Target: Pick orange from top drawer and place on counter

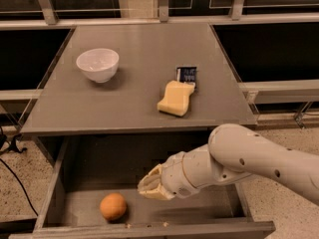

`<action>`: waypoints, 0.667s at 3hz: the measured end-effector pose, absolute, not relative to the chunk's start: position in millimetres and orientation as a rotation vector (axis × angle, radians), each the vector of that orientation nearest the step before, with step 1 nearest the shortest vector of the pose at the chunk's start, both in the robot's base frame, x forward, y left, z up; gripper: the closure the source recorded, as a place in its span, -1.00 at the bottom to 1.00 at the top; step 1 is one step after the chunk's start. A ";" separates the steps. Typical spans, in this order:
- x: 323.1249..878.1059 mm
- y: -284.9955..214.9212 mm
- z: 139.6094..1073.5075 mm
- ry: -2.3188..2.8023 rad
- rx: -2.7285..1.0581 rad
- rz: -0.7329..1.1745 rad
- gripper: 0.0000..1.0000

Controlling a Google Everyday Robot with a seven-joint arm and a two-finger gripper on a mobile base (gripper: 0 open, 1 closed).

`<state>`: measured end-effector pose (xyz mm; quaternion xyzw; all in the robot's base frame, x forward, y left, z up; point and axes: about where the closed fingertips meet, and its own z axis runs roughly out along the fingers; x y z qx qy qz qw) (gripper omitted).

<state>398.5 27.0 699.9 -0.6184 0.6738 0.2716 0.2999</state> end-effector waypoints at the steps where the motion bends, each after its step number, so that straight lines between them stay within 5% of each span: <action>1: 397.0 37.7 694.7 1.779 -1.644 0.720 0.93; 2: 397.0 37.8 694.7 1.779 -1.644 0.720 0.47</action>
Offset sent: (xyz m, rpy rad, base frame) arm -0.0010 0.0084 -0.0045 0.0035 -0.0032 0.0042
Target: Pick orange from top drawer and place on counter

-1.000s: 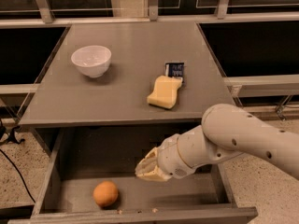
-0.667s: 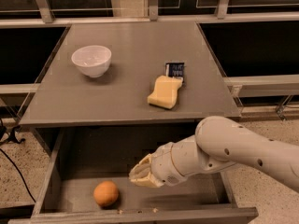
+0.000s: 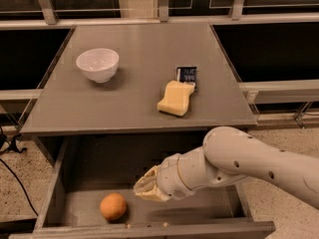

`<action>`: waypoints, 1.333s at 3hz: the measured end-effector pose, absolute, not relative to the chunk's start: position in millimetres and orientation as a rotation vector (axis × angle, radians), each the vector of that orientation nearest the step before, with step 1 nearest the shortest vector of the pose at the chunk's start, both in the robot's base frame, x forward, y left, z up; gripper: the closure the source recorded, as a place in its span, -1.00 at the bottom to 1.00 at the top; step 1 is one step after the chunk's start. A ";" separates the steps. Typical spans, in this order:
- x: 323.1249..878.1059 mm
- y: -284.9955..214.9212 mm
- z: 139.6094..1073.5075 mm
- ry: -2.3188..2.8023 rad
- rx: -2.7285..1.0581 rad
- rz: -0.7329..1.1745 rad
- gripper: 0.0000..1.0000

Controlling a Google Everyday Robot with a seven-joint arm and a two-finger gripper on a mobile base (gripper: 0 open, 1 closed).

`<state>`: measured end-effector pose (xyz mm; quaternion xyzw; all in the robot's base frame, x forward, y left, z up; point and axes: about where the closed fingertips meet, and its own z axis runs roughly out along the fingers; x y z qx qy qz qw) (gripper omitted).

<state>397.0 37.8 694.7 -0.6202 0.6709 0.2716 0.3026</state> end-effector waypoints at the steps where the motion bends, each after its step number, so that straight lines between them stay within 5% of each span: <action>1: 399.0 43.7 693.6 1.769 -1.658 0.727 -0.15; 2: 400.1 49.2 691.8 1.760 -1.662 0.732 -0.77; 3: 401.1 55.9 689.4 1.748 -1.662 0.738 -1.00; 4: 400.9 63.8 685.2 1.736 -1.649 0.741 -1.00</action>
Offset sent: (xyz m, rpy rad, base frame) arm 0.0063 0.0148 -0.0066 0.0118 0.0063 0.0267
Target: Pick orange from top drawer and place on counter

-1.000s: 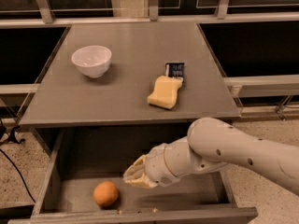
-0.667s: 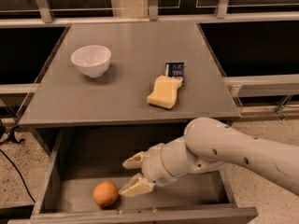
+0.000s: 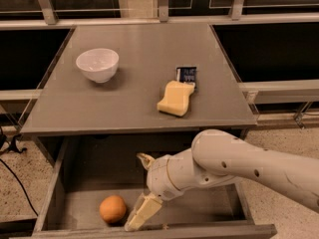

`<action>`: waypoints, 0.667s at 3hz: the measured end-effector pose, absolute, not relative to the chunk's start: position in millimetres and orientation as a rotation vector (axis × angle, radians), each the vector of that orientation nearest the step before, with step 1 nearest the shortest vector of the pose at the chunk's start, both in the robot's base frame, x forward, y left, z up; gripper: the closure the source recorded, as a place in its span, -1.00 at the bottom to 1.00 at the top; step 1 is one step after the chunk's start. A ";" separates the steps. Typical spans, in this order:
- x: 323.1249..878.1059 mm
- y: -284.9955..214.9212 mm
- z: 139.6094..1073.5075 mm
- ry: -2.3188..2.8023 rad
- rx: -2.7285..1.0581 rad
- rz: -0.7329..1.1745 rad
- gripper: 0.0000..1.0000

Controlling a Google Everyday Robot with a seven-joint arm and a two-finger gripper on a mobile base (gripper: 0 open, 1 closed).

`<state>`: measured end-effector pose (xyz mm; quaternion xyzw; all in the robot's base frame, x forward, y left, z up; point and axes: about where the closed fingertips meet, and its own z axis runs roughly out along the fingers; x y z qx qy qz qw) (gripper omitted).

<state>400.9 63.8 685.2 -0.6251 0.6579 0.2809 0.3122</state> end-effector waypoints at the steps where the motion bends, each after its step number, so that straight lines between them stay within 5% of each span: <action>1: 403.0 71.7 681.8 1.720 -1.633 0.742 -1.00; 2: 405.8 75.9 679.8 1.712 -1.620 0.737 -0.64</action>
Offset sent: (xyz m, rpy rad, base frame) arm 0.0098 0.0148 -0.0086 0.0427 -0.0307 -0.0288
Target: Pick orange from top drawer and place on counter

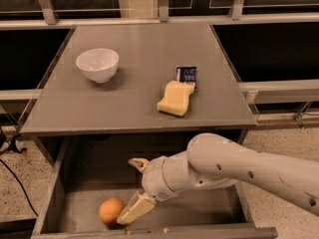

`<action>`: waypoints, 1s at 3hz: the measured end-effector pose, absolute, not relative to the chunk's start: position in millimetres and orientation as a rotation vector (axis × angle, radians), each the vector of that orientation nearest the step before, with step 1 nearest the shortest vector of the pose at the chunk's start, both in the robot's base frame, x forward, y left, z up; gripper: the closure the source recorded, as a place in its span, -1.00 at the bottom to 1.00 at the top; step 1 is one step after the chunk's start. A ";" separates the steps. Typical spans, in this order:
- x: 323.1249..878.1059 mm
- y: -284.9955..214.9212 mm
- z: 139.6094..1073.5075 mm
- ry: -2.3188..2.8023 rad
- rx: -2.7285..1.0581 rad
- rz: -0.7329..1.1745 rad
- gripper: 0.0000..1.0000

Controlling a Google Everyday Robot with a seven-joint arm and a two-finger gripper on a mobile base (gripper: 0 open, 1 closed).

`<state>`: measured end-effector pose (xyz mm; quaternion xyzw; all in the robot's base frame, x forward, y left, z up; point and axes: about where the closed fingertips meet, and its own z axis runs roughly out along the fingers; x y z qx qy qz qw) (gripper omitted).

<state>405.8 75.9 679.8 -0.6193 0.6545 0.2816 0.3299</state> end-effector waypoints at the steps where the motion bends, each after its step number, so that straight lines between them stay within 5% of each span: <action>1: 407.4 77.7 678.7 1.709 -1.613 0.730 -0.17; 2: 407.4 78.1 678.5 1.708 -1.612 0.729 0.04; 3: 405.2 81.8 676.4 1.702 -1.613 0.737 -0.10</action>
Offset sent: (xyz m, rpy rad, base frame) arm 0.0032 0.0032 -0.0039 0.0085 -0.0127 -0.0154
